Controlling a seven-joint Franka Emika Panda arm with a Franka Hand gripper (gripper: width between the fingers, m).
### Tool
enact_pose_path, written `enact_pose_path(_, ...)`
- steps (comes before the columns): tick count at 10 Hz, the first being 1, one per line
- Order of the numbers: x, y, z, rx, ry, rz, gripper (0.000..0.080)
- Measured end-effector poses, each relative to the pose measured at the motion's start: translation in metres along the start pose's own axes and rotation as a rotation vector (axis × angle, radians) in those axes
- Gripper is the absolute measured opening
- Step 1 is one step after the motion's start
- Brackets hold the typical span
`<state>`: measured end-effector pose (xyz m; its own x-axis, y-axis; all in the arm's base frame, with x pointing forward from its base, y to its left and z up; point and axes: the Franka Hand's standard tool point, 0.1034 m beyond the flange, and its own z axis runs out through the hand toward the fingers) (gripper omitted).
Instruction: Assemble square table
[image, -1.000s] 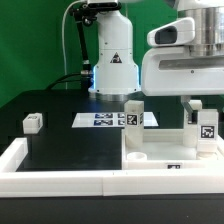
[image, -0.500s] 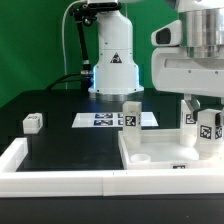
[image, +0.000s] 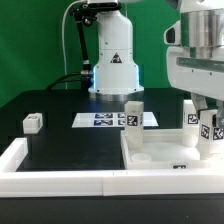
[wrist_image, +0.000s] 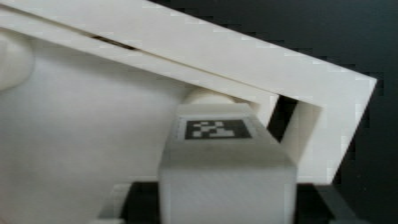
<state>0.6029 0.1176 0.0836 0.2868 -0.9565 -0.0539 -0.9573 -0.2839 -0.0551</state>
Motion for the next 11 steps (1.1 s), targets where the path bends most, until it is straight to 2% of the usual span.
enact_pose_path(2,-0.0005,0.0002,0.0002,-0.004,0.009,-0.03,0.0294)
enact_pose_path(3,-0.0026,0.0002,0.0005,-0.012,0.029,-0.093,0.0499)
enact_pose_path(4,-0.0012,-0.0012,-0.0003,-0.002,0.022,-0.089,0.0607)
enact_pose_path(5,-0.0025,-0.0013,-0.0001,-0.005,0.026,-0.154,0.0607)
enact_pose_path(6,-0.0056,-0.0017,0.0004,-0.006,0.028,-0.295,0.0642)
enact_pose_path(11,-0.0037,-0.0015,0.0004,-0.013,0.026,-0.776,0.0649)
